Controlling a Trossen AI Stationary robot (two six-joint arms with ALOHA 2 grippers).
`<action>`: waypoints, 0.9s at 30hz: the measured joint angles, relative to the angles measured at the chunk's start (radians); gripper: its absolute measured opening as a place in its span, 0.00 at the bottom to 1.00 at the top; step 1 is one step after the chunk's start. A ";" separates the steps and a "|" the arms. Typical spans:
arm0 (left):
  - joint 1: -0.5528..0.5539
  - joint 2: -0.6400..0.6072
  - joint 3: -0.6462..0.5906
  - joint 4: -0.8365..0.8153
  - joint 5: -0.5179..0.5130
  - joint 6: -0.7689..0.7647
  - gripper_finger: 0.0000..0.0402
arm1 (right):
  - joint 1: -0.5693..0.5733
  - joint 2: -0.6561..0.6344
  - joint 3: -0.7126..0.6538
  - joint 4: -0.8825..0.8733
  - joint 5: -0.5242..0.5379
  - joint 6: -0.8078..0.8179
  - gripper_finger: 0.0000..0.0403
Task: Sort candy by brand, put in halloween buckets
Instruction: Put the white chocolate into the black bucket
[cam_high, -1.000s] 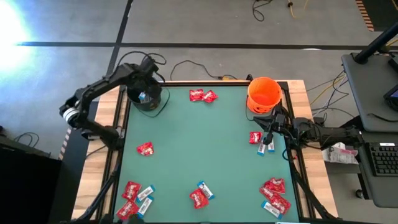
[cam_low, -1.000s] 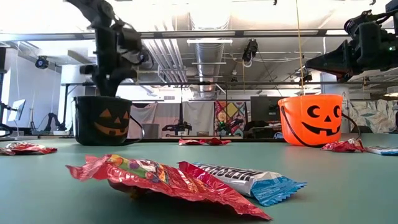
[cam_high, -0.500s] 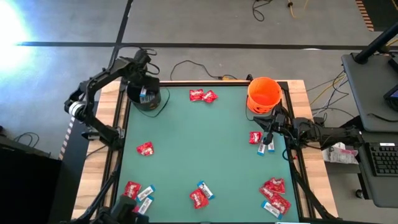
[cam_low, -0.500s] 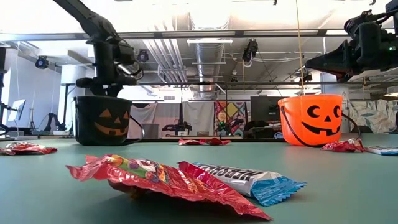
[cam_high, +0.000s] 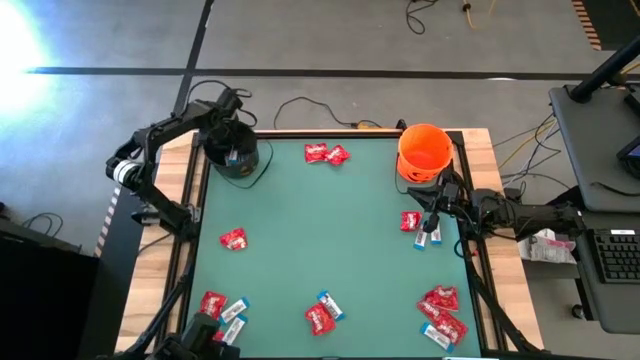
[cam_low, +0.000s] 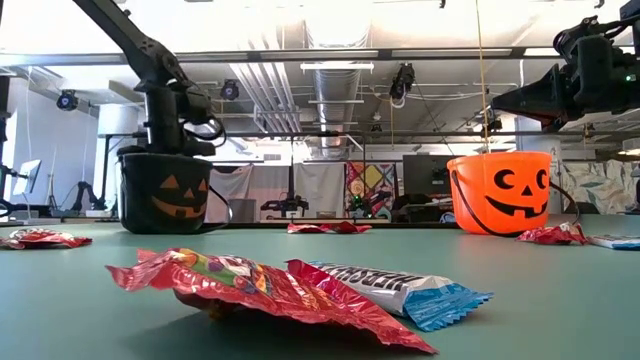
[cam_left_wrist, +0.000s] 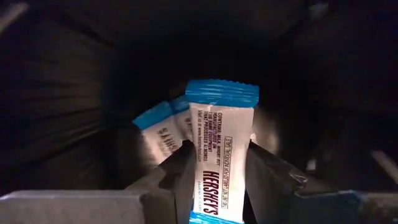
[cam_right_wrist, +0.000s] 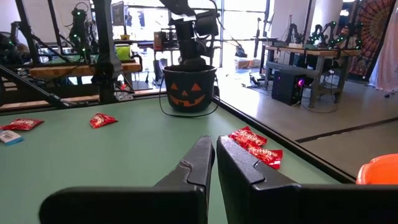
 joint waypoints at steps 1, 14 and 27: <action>0.000 0.000 -0.005 0.006 -0.006 0.005 0.28 | 0.000 0.000 0.000 0.000 0.000 0.000 0.04; -0.001 -0.084 0.001 0.005 -0.032 0.112 0.60 | 0.000 0.000 0.000 0.000 0.000 0.000 0.04; -0.467 -0.420 0.102 -0.023 0.037 0.066 0.54 | 0.000 0.000 0.000 0.000 0.000 0.000 0.04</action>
